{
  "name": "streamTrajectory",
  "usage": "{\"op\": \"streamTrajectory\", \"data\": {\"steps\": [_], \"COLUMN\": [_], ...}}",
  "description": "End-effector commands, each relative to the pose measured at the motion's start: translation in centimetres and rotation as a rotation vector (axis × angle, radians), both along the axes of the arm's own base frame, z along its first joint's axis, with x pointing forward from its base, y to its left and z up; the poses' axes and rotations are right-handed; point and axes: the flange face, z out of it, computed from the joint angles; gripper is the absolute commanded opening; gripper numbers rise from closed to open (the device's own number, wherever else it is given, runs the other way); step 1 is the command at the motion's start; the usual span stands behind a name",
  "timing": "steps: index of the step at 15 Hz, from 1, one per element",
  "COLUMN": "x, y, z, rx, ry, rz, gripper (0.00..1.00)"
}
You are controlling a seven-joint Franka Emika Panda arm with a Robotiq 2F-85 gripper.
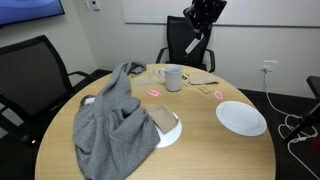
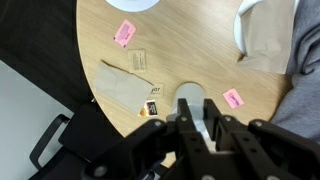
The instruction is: Take the marker out of the cup and place it on the table
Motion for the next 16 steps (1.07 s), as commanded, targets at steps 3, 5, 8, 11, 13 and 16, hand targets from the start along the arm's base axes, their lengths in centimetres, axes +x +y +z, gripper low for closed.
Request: {"op": "streamTrajectory", "data": {"steps": [3,5,8,11,13,16], "x": [-1.9,-2.7,-3.5,-3.8,-3.9,-3.9], "y": [2.2,2.8,3.5,4.0,4.2,4.6], "z": [-0.7,-1.5,-3.0,-4.7,-5.7,-7.3], "rx": [-0.015,-0.013,-0.005,-0.014,-0.016,-0.008], "ry": [-0.001,0.017,0.040,0.033,0.007,-0.028], "rz": [-0.021,-0.019,-0.016,0.016,0.043,0.071], "gripper": [0.05,0.05,0.05,0.05,0.05,0.05]}}
